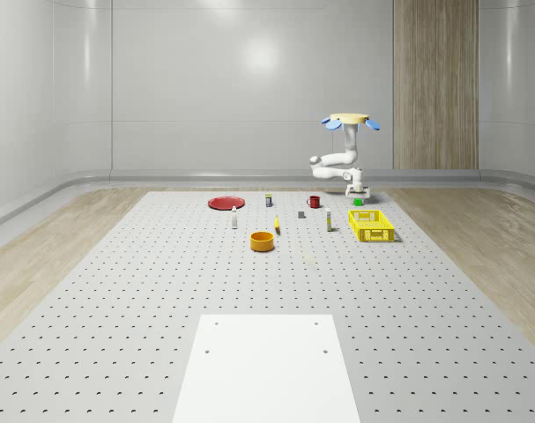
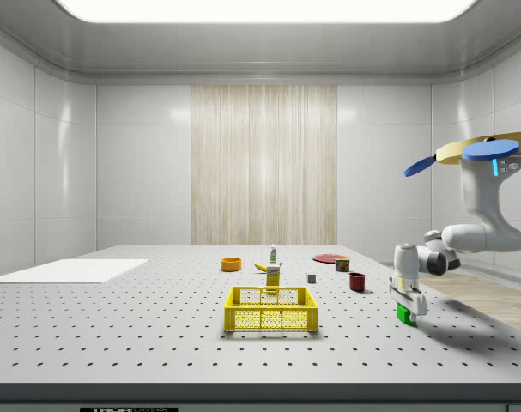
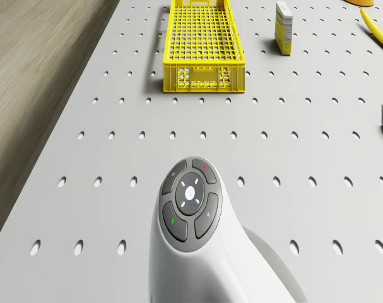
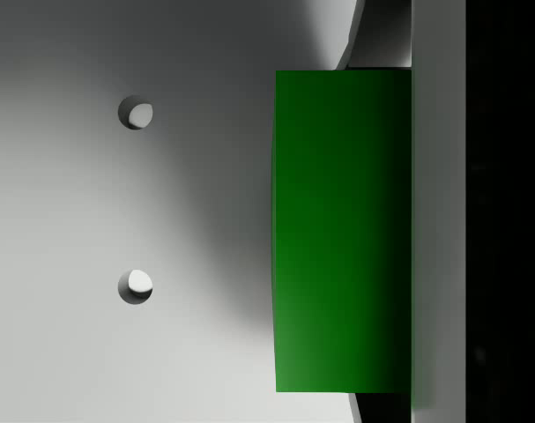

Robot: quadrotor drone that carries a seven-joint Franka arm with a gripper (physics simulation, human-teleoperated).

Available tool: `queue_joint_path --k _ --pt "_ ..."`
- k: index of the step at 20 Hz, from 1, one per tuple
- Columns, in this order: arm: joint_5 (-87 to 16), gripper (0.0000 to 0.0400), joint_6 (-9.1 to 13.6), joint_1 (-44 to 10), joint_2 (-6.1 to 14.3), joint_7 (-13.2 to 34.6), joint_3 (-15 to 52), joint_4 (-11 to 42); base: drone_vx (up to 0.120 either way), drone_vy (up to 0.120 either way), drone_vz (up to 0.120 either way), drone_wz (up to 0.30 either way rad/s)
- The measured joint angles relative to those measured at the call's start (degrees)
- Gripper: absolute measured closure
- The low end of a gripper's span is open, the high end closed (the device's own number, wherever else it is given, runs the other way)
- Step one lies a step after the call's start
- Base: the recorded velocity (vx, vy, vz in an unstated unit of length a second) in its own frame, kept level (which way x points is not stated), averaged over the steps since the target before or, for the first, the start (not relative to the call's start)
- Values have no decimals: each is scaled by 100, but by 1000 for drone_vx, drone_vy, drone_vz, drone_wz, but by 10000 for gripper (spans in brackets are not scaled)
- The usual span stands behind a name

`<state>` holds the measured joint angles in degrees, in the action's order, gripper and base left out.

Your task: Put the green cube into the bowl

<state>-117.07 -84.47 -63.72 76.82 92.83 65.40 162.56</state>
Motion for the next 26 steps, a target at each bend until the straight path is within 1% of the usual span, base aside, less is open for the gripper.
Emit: queue_joint_path --k 5,8,13,18,26 --pt "10 134 -38 -22 42 15 6 -6 0 0 0 0" --pt "119 139 -6 -28 54 41 114 27 0 0 0 0" --pt "420 148 93 -42 65 91 418 108 0 0 112 0" --pt "588 150 101 -65 106 107 573 136 120 -120 120 0" --pt "696 150 35 -101 197 135 657 142 120 -120 120 0"
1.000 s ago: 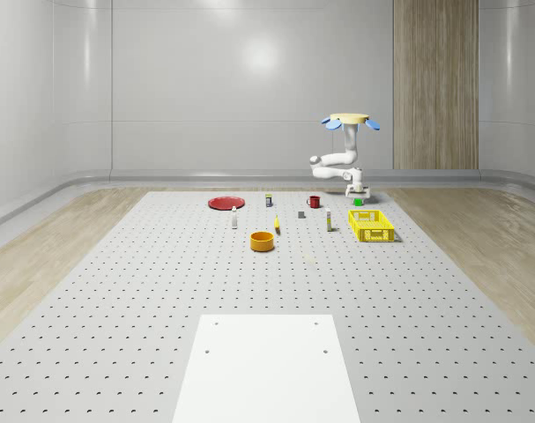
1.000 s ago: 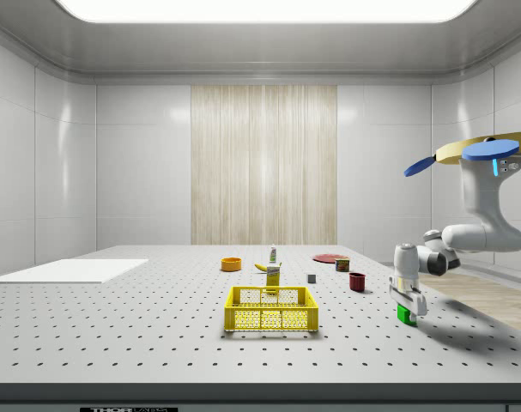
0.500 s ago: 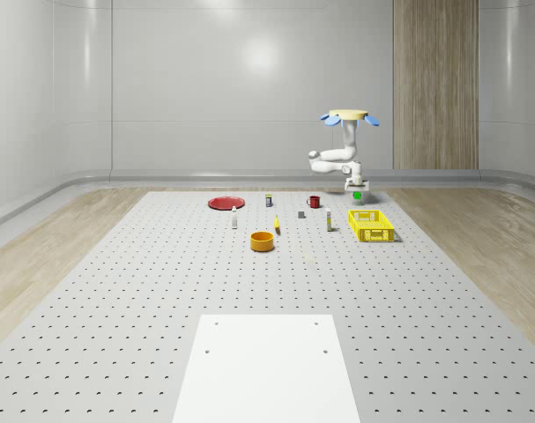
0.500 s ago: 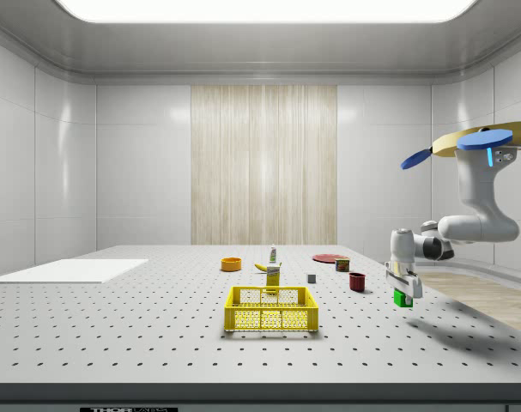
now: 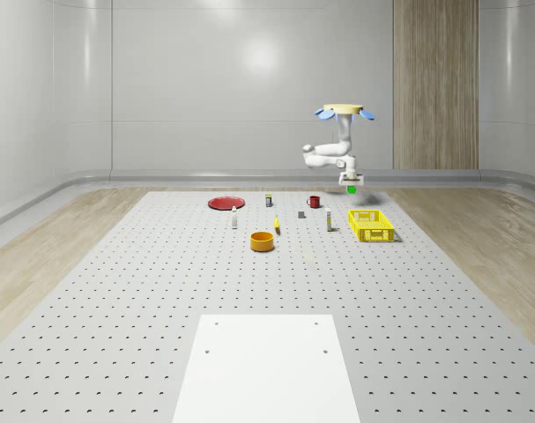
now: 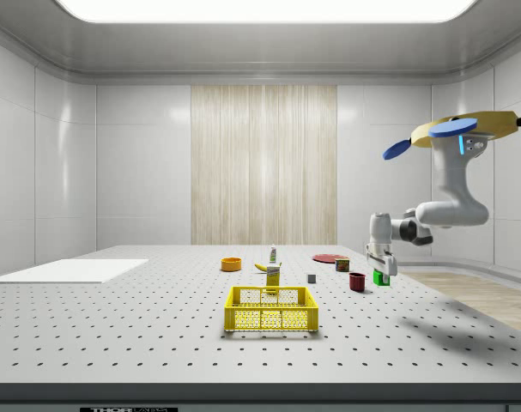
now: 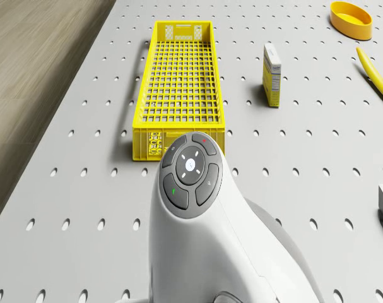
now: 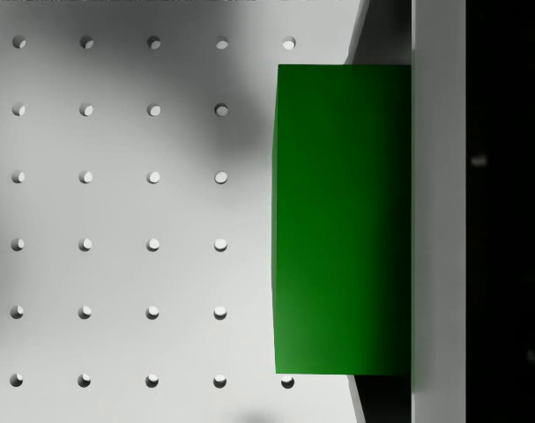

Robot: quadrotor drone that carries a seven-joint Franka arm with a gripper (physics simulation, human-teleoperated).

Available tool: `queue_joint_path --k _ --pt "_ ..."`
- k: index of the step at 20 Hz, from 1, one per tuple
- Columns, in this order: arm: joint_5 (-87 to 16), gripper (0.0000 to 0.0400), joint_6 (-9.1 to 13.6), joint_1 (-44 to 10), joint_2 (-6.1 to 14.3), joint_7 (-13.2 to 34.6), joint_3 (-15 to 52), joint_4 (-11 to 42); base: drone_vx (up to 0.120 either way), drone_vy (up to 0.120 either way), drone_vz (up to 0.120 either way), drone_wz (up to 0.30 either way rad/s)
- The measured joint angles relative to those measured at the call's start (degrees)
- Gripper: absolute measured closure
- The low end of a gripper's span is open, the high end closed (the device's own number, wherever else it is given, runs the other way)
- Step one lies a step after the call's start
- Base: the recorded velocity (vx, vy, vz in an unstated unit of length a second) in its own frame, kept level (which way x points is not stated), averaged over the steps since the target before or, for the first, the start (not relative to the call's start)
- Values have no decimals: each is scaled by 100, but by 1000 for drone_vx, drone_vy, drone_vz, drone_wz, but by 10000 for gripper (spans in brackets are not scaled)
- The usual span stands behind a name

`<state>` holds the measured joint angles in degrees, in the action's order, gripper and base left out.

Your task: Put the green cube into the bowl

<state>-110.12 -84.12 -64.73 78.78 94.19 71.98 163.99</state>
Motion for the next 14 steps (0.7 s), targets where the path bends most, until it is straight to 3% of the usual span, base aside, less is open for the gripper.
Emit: queue_joint_path --k 9,14 --pt "59 150 -94 -37 104 29 33 -5 120 -120 120 0" --pt "86 150 -145 -55 158 44 45 -9 120 -120 0 0"
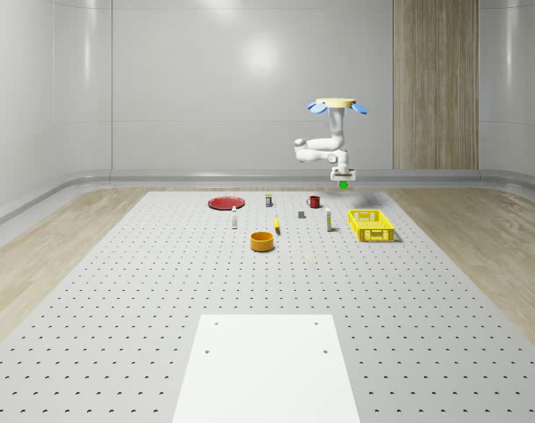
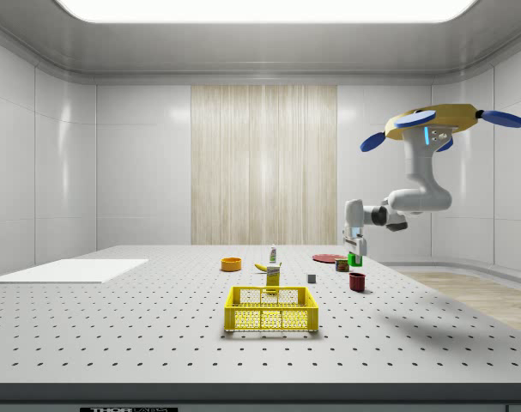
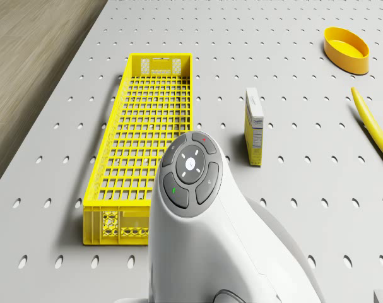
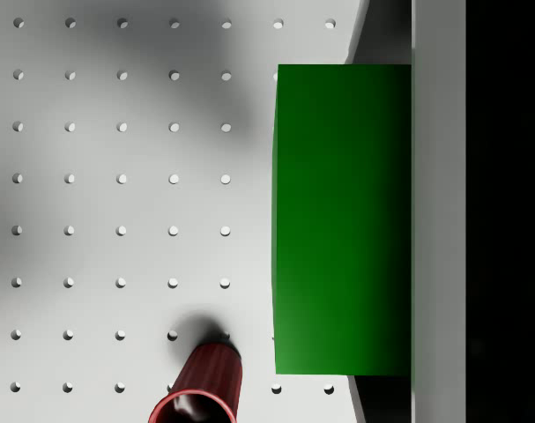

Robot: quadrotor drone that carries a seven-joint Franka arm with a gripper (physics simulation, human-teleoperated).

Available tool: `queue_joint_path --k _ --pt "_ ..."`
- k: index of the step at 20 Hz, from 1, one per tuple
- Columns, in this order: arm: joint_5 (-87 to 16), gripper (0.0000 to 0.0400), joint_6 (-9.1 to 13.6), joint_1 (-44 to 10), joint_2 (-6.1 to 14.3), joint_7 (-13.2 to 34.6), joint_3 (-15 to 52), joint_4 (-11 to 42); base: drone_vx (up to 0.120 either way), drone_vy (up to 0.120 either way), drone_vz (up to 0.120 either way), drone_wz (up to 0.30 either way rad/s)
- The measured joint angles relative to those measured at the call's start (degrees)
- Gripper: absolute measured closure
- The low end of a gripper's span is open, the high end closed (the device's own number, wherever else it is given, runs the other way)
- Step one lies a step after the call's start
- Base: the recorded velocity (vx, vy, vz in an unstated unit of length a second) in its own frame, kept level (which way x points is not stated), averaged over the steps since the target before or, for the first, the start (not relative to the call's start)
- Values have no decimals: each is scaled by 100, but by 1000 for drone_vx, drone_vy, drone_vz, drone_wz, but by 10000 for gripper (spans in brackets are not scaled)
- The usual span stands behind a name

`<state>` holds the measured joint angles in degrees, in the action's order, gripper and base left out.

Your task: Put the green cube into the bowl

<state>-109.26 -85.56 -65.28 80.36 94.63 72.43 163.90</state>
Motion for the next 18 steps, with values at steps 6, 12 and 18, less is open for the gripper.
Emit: queue_joint_path --k 6,12,18 --pt "28 150 -57 -21 62 17 13 -4 120 -120 0 0" --pt "55 150 -111 -40 119 33 24 -8 120 -120 0 0" --pt "79 150 -162 -58 173 48 35 -11 120 -120 0 0"
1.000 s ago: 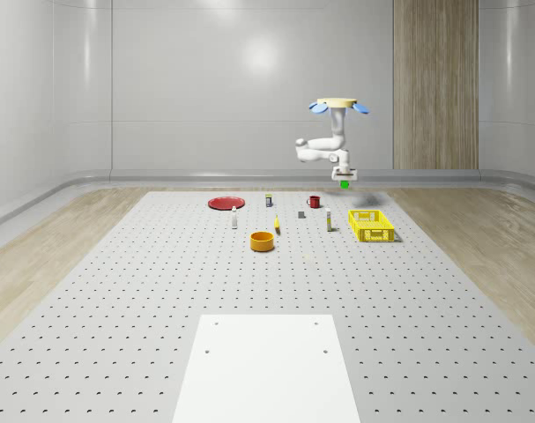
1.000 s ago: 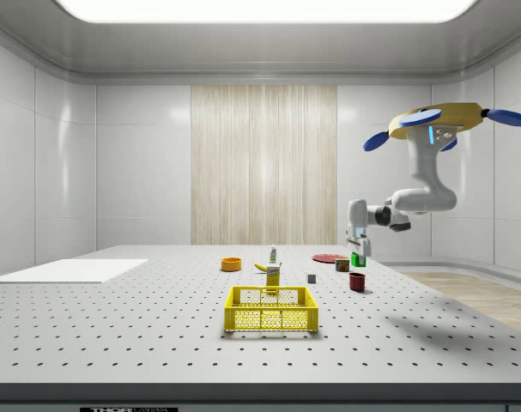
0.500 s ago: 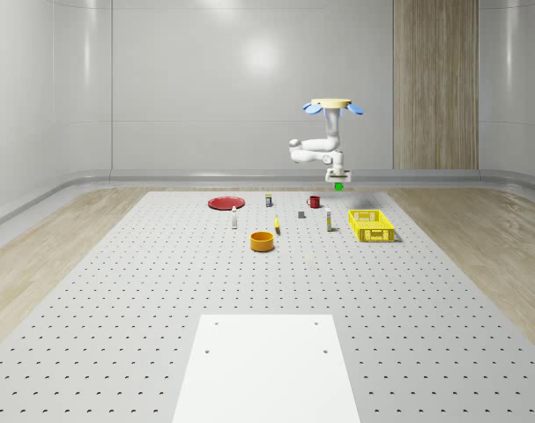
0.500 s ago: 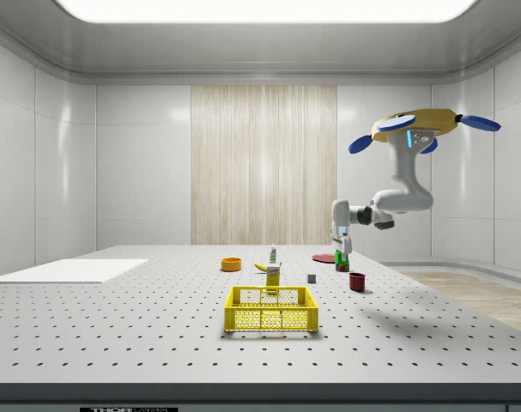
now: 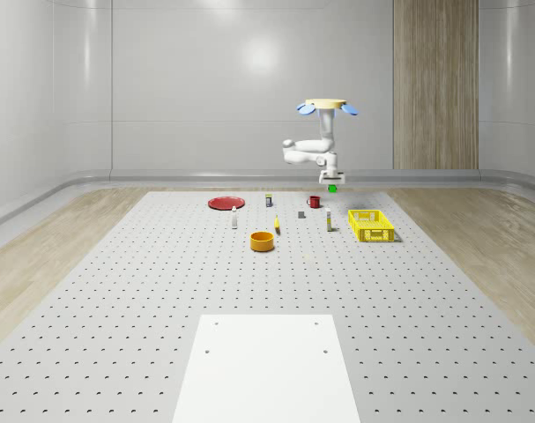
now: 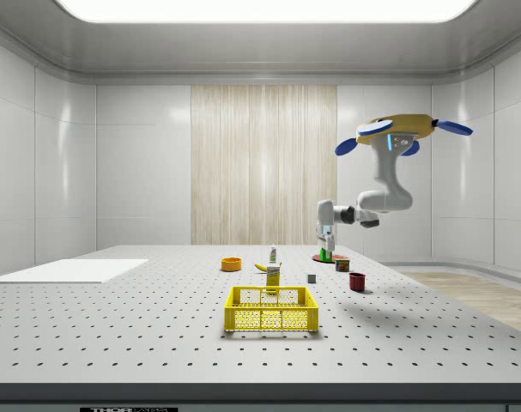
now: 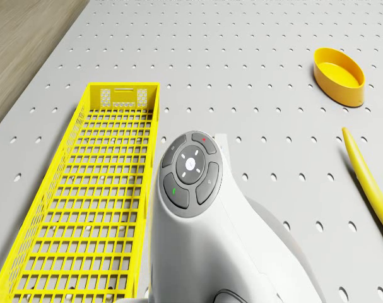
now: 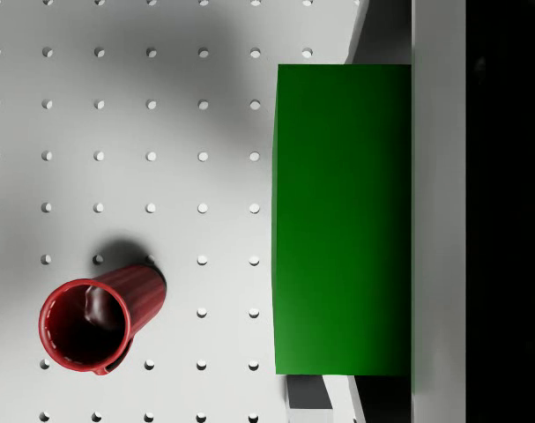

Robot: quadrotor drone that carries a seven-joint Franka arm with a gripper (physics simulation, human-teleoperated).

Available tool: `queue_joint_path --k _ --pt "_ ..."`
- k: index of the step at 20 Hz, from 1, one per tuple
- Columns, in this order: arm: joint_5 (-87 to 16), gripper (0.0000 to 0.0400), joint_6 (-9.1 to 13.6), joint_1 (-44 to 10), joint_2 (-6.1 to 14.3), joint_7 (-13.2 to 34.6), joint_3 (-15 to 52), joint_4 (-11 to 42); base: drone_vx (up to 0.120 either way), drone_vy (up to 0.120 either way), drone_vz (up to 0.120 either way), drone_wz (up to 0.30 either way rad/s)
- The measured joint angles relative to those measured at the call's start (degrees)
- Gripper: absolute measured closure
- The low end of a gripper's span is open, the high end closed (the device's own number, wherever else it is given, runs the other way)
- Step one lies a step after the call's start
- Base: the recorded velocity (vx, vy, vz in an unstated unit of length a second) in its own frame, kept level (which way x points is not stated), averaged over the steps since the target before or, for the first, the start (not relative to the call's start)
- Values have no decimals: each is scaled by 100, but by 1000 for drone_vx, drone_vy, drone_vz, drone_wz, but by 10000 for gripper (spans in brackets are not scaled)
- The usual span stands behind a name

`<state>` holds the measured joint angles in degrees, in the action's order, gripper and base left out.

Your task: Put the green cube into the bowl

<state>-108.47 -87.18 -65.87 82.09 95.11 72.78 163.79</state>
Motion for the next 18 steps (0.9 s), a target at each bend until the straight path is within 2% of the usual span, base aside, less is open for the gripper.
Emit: queue_joint_path --k 18 --pt "62 150 -132 -46 141 37 26 -9 120 -120 0 0"
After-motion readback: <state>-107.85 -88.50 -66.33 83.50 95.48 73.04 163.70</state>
